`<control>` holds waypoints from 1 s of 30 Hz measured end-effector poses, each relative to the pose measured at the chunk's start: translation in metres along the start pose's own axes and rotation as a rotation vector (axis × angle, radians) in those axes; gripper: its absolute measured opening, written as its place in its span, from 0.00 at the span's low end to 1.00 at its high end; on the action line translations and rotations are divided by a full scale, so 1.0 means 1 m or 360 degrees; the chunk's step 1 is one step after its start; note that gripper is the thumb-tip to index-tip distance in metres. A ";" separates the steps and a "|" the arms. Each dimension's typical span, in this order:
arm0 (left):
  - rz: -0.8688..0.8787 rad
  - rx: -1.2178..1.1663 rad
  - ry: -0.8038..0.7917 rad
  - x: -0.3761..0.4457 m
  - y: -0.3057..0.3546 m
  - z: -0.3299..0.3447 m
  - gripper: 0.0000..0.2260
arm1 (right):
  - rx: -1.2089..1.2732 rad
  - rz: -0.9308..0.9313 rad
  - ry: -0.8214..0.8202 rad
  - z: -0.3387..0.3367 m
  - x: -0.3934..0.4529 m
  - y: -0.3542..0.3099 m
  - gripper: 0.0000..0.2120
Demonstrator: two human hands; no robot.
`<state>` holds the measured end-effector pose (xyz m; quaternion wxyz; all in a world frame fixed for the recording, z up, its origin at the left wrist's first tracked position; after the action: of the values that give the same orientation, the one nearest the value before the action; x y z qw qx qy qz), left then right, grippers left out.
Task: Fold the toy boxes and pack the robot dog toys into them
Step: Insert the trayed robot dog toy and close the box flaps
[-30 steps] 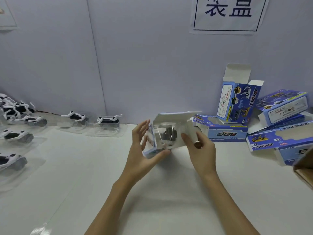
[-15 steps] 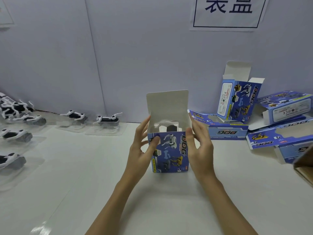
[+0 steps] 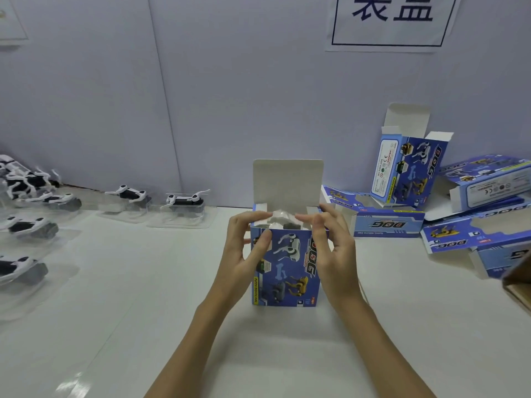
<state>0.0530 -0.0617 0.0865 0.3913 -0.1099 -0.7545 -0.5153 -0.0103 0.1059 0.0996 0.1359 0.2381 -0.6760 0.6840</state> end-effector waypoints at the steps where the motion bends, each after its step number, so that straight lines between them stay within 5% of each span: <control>1: -0.0001 0.0002 0.0005 0.001 0.001 0.001 0.11 | -0.0039 -0.0017 0.0026 0.001 0.000 -0.001 0.14; 10: -0.0052 -0.0177 0.0114 0.011 0.006 0.006 0.01 | 0.0099 0.0046 -0.0003 0.001 0.001 -0.003 0.13; 13: -0.0067 -0.0215 0.0122 0.012 0.006 0.004 0.07 | 0.0209 0.0039 0.0068 0.002 0.002 -0.003 0.12; 18: -0.0054 -0.0313 0.0105 0.013 0.008 0.003 0.14 | 0.0404 0.0014 0.0039 0.002 0.003 -0.004 0.27; 23: -0.0012 -0.0339 0.0121 0.014 0.007 0.000 0.26 | 0.0322 0.0006 -0.0058 -0.004 0.004 0.003 0.14; 30: 0.0003 -0.0180 -0.0045 0.007 0.001 -0.002 0.25 | 0.0263 0.0093 -0.0125 -0.004 0.001 0.007 0.24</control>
<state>0.0498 -0.0649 0.0922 0.3742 -0.1399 -0.7296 -0.5551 -0.0157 0.1090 0.0943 0.0692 0.2553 -0.6287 0.7313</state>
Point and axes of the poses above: each hand's wrist, its own x-axis towards the middle knuckle, its own z-axis out of the palm, y = z × x, the point moved 3 cm from there along x, towards the middle knuckle, and after that the axes turned 9 degrees about z, right-handed, at the moved point
